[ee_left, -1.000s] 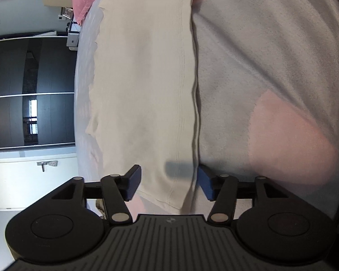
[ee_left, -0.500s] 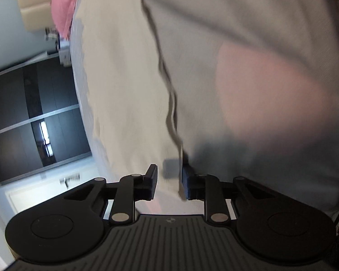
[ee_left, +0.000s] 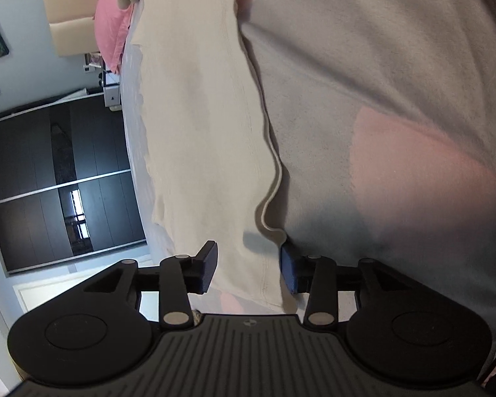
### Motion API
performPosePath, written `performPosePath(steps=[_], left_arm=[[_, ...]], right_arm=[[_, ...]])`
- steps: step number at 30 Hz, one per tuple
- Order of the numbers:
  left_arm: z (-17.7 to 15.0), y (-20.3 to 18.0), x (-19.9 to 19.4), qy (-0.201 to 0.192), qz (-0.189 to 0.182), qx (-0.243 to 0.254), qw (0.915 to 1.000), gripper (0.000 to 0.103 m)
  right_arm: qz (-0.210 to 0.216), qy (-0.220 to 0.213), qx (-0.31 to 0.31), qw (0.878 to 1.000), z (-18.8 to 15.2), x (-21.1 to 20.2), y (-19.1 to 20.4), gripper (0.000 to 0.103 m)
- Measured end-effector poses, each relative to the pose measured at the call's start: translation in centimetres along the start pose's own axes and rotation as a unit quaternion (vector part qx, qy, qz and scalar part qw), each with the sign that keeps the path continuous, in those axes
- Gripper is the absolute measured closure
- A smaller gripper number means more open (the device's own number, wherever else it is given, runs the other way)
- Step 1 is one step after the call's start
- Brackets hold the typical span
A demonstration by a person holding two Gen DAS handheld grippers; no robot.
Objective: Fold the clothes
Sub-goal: 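Grasp the folded cream T-shirt edge with both grippers, then lift the held shirt edge and fold it over the shirt with both grippers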
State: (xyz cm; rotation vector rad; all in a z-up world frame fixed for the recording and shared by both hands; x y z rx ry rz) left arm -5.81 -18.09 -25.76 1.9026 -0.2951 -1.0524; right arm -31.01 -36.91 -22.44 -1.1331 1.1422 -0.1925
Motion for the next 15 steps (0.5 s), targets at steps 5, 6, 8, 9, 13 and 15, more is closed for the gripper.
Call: performPosePath(steps=[5,6,8,9,13,15], left_arm=[[0.0,0.7,0.1,0.006,-0.022,-0.014,0.9996,0.076],[-0.1,0.9,0.0,0.008,-0.027,-0.02,0.9994,0.08],[-0.3,1.3,-0.2,0.014,-0.046,-0.044,0.9979,0.093],[-0.4,1.6,-0.4,0.016,-0.05,-0.055,0.9971,0.096],[-1.6,4.9,-1.6,0.029,-0.076,-0.132,0.9879,0.1],[-2.4,7.3,-2.9,0.028,-0.08,-0.181,0.9798,0.101]], right_arm=[[-0.017,-0.003,-0.012,1.0,-0.2,0.0,0.2,0.097],[-0.026,-0.005,-0.011,1.0,-0.2,-0.1,0.1,0.098],[-0.046,-0.007,-0.005,0.999,-0.3,-0.5,-0.6,0.098],[-0.052,-0.007,0.001,0.999,-0.2,-0.7,-1.0,0.099],[-0.086,-0.014,0.02,0.996,-0.3,-2.0,-4.2,0.099],[-0.109,-0.018,0.044,0.993,-0.4,-3.1,-6.5,0.099]])
Point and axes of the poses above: each gripper's, at about its wrist camera, not at the fingertips, and x roughly the way its jaws point, y to its left, z to its top, the point moved 5 cm from there along x, roughly the way its jaws point, and after that the axes turned 5 degrees about -z, right-handed, at the moved point
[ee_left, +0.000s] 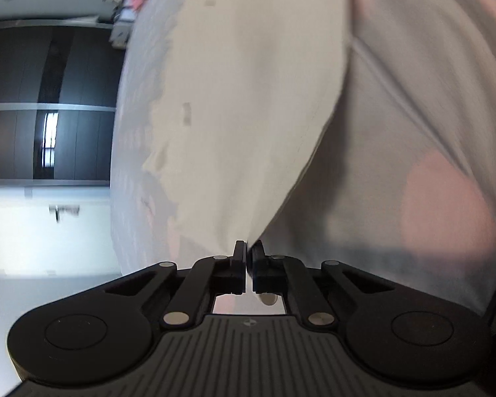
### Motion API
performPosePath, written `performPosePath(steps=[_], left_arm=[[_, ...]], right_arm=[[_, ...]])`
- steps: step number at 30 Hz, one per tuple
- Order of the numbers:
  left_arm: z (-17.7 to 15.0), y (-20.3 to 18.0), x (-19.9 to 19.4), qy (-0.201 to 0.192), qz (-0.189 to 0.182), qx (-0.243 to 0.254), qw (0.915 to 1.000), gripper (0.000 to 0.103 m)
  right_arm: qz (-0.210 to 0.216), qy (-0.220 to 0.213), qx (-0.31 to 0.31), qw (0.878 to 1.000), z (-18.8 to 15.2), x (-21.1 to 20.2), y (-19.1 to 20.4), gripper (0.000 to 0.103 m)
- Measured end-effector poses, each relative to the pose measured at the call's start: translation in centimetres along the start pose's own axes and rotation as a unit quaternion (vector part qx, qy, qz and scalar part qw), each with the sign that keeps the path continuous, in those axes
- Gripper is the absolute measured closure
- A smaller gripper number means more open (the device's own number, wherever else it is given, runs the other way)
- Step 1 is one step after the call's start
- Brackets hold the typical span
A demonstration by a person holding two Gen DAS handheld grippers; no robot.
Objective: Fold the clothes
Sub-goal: 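Lift the held shirt edge and fold it over the shirt with both grippers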
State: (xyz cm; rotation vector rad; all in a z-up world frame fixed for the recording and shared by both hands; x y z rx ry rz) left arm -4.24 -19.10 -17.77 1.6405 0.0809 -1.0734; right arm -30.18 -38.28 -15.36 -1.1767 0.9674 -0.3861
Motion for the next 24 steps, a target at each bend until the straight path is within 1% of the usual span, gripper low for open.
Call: performPosePath(steps=[3,6,9,10,13,14,15,17,19,22,24], left_arm=[[-0.1,4.0,-3.3,-0.02,0.001,-0.075,0.997,0.102],[0.1,8.3,-6.5,-0.048,0.008,-0.147,0.988,0.102],[0.4,12.3,-9.3,-0.075,0.011,-0.215,0.9737,0.102],[0.3,13.3,-10.2,-0.082,0.011,-0.235,0.9684,0.102],[-0.6,15.6,-12.8,-0.104,0.007,-0.29,0.9515,0.102],[-0.9,16.3,-13.5,-0.11,0.002,-0.306,0.9456,0.102],[-1.1,16.8,-13.9,-0.116,-0.007,-0.316,0.9415,0.102],[-1.5,17.4,-14.5,-0.121,-0.021,-0.32,0.9394,0.102],[-1.4,17.5,-14.4,-0.118,-0.029,-0.31,0.9431,0.102],[-1.2,17.4,-13.7,-0.11,-0.031,-0.299,0.9475,0.102],[-1.0,17.8,-12.6,-0.105,-0.022,-0.305,0.9463,0.102]], right_arm=[[-0.041,-0.013,0.065,0.997,0.7,-1.3,-5.0,0.099],[-0.084,-0.029,0.118,0.989,1.1,-3.2,-9.4,0.099],[-0.126,-0.039,0.141,0.981,1.2,-5.3,-12.5,0.099],[-0.133,-0.038,0.151,0.979,1.0,-6.0,-13.3,0.099],[-0.149,-0.034,0.184,0.971,0.5,-8.2,-15.6,0.099],[-0.146,-0.031,0.198,0.969,0.2,-9.0,-16.2,0.099],[-0.139,-0.03,0.21,0.967,-0.1,-9.8,-16.4,0.099],[-0.124,-0.03,0.223,0.967,-0.4,-10.9,-16.5,0.099],[-0.115,-0.028,0.217,0.969,-0.3,-11.1,-16.2,0.099],[-0.107,-0.025,0.201,0.973,0.2,-11.1,-15.9,0.099],[-0.103,-0.023,0.196,0.975,0.5,-10.6,-16.0,0.099]])
Point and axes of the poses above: each gripper's, at about its wrist camera, not at the fingertips, and x roughly the way its jaws point, y to its left, z to its top, the point moved 5 cm from there along x, roughly the way its jaws point, and after that the axes turned 5 degrees about -z, right-handed, at the moved point
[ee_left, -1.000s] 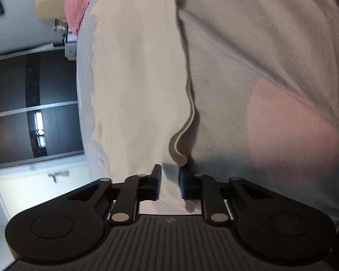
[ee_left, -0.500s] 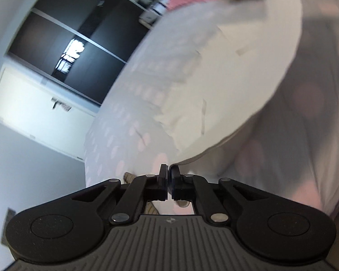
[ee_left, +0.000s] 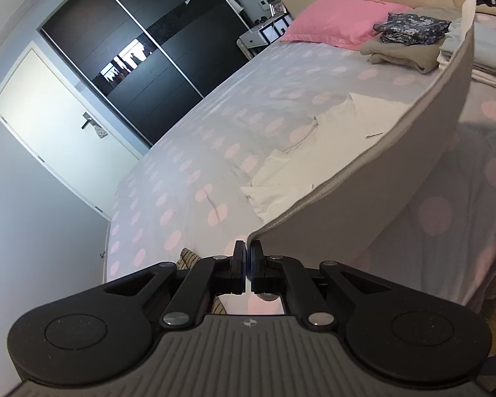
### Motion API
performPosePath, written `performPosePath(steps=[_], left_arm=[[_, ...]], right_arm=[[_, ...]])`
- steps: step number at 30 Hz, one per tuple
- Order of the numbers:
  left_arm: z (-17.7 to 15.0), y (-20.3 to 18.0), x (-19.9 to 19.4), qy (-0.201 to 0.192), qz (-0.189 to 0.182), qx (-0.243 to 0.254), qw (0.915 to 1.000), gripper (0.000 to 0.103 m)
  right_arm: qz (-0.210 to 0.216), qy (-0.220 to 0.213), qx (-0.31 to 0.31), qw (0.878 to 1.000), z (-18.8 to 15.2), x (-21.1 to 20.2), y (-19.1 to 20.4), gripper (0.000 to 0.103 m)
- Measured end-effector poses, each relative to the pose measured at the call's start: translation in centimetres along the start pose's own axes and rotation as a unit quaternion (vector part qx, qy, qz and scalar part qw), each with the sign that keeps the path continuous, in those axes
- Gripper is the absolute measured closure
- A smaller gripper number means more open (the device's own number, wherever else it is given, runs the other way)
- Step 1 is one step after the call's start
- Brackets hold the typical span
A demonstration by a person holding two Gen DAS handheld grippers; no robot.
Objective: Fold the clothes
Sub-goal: 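Lift the held shirt edge and fold it over the shirt with both grippers, then open both grippers and release the folded shirt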
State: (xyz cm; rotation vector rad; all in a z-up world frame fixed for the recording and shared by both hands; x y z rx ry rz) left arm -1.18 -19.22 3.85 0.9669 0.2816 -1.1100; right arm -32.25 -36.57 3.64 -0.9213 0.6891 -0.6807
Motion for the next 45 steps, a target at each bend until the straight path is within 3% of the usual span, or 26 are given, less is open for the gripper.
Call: performPosePath(steps=[4,11,19,25,31,39,45], left_arm=[[1.1,1.0,2.8,0.003,0.024,-0.02,0.9995,0.102],[4.5,3.9,10.0,0.021,0.041,-0.01,0.9989,0.102],[6.8,6.1,19.1,0.044,0.041,0.016,0.9981,0.102],[7.1,6.7,25.8,0.07,0.025,0.023,0.9969,0.102],[5.5,5.6,31.0,0.107,-0.007,0.034,0.9937,0.102],[6.0,7.0,34.2,0.106,0.003,0.02,0.9942,0.102],[5.9,7.1,38.3,0.133,-0.002,0.016,0.991,0.102]], right_arm=[[-0.012,0.007,-0.01,1.0,0.7,2.8,0.1,0.099],[-0.034,0.023,-0.012,0.999,2.9,11.2,-0.9,0.099],[-0.012,0.062,0.003,0.998,3.9,22.3,-0.4,0.099],[0.015,0.09,-0.003,0.996,3.3,30.0,1.9,0.099],[0.046,0.112,-0.014,0.992,1.7,34.6,5.4,0.099],[0.039,0.118,0.001,0.992,2.1,39.2,6.1,0.099],[0.045,0.131,-0.001,0.99,2.7,44.9,7.5,0.099]])
Point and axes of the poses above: each gripper's, at about its wrist camera, not at the fingertips, and x roughly the way its jaws point, y to its left, z to its top, the point moved 5 cm from there along x, roughly the way its jaws point, and after that the axes turned 5 degrees about -z, right-handed, at the moved point
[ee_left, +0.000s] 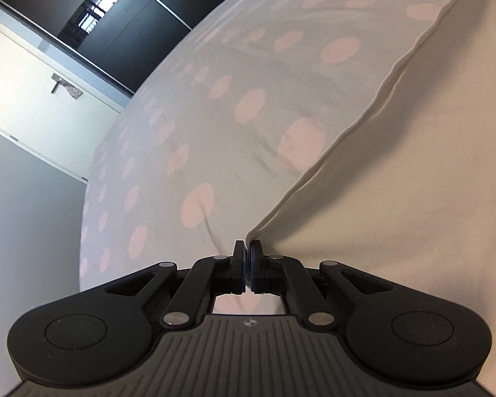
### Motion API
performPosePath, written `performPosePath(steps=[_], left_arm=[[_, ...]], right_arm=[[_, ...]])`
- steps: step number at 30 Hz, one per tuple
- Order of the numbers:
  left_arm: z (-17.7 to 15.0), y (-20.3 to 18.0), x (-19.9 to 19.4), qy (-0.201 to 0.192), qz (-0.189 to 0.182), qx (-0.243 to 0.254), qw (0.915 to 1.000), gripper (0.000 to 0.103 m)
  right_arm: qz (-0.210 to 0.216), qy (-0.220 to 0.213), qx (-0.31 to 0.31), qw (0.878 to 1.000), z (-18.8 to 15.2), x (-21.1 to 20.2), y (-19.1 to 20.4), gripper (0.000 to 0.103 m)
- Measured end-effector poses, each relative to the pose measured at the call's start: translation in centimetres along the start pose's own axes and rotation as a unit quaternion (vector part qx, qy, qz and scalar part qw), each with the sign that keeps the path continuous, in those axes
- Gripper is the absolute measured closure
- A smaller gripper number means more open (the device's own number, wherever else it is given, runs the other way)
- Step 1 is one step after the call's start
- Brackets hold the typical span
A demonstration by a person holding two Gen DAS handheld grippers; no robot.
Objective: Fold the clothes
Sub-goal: 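Open both grippers and release the folded shirt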
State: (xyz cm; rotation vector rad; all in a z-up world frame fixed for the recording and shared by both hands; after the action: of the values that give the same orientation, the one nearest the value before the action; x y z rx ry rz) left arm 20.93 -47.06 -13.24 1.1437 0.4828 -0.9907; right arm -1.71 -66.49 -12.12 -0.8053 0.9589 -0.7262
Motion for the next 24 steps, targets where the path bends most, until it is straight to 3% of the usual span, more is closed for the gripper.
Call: performPosePath(steps=[3,8,11,14,19,24], left_arm=[[-0.4,-0.5,1.3,0.015,-0.007,-0.009,0.9998,0.1],[-1.1,-0.8,1.4,0.009,-0.007,-0.05,0.9987,0.087],[-1.9,-0.6,0.2,0.0,-0.003,-0.067,0.9978,0.073],[-2.7,1.0,-1.3,-0.007,-0.016,-0.11,0.9938,0.061],[-6.0,2.3,-5.4,-0.01,-0.055,-0.185,0.9812,0.058],[-10.0,1.2,-9.7,0.005,-0.072,-0.211,0.9747,0.058]], right_arm=[[0.012,0.014,0.011,1.0,0.3,2.2,1.1,0.099],[0.019,0.024,0.027,0.999,0.3,4.3,2.3,0.096],[0.019,0.035,0.049,0.998,-0.1,4.2,1.6,0.065],[0.035,0.05,0.089,0.994,-0.9,3.4,0.4,0.065],[0.087,0.08,0.162,0.98,-4.2,-2.5,0.6,0.065],[0.141,0.12,0.226,0.956,-7.8,-6.9,1.1,0.066]])
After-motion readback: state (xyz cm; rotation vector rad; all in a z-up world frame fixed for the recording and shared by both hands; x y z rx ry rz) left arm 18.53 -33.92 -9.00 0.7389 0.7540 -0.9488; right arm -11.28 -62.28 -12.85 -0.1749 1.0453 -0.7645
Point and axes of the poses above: each gripper's, at about its wrist camera, not at the fingertips, and x roughly the way its jaws point, y to its left, z to its top, the point moved 5 cm from there along x, roughly the way its jaws point, and after that the axes turned 5 degrees about -z, right-handed, at the moved point
